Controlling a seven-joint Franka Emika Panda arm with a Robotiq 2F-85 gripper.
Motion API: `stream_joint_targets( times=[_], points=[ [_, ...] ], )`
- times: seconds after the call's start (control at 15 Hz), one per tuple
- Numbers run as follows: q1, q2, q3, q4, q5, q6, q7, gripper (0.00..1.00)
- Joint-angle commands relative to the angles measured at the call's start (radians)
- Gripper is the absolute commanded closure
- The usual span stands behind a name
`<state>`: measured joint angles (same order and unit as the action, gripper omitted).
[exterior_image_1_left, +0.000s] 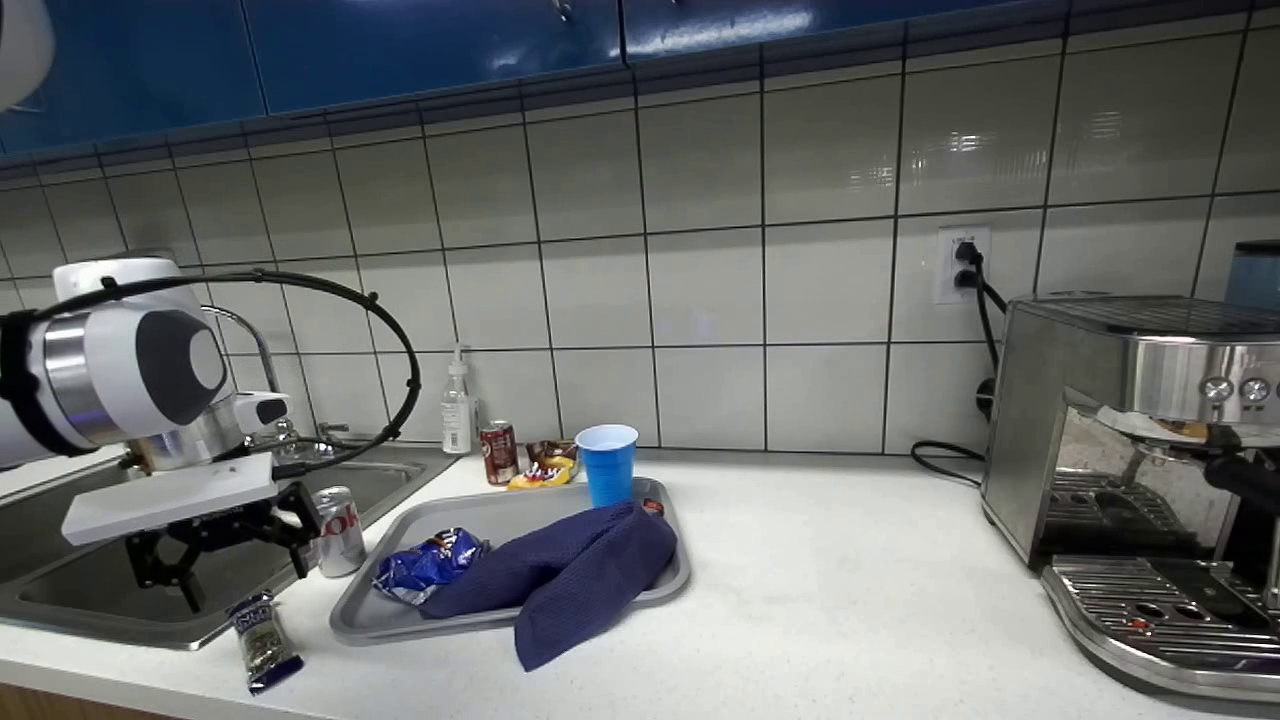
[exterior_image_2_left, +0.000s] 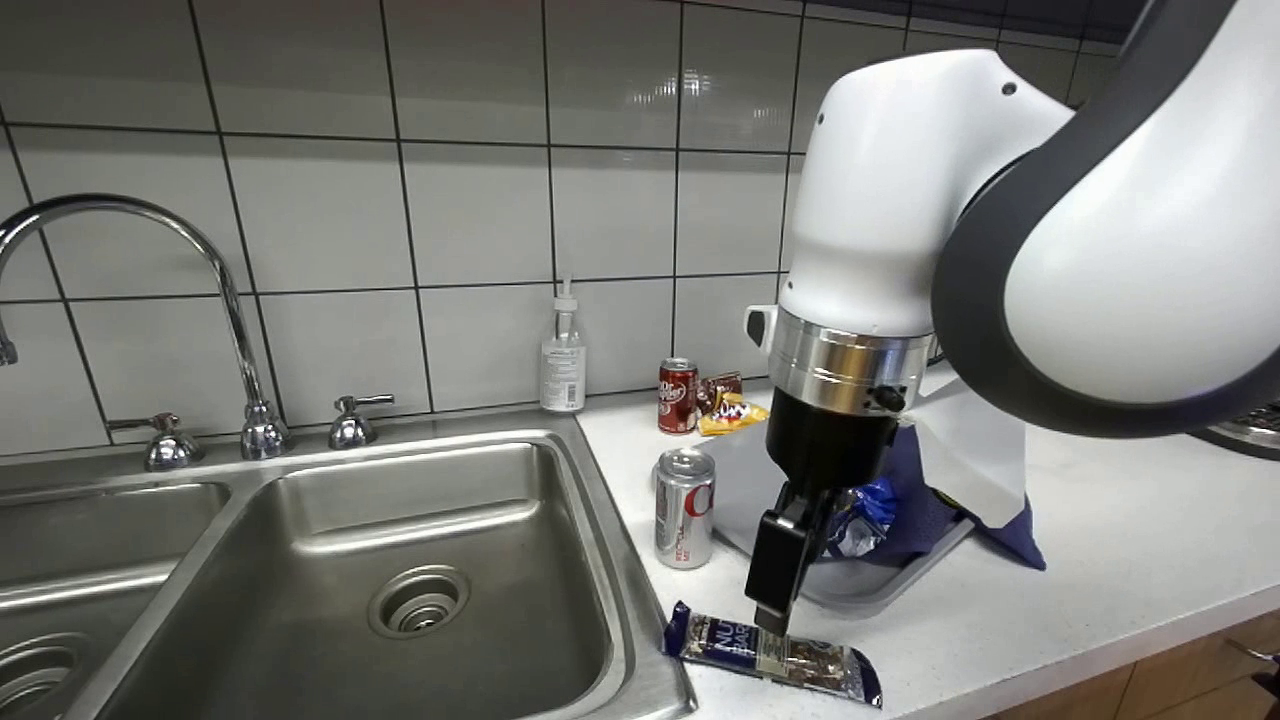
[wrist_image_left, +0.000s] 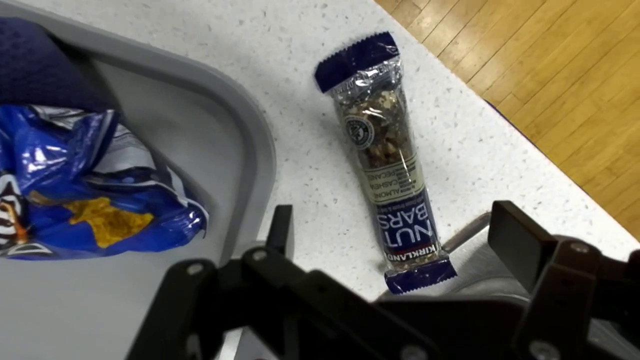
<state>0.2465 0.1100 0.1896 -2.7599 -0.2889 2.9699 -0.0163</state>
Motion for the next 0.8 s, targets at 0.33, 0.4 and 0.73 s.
stream_joint_targets(
  times=[0.33,0.4,0.73],
  points=[
    [0.057,0.085,-0.031,0.071,-0.133,0.012,0.026,0.00],
    [0.063,0.097,-0.037,0.080,-0.145,0.012,0.029,0.00],
    [0.110,0.159,-0.102,0.130,-0.211,0.016,0.055,0.00]
  ],
)
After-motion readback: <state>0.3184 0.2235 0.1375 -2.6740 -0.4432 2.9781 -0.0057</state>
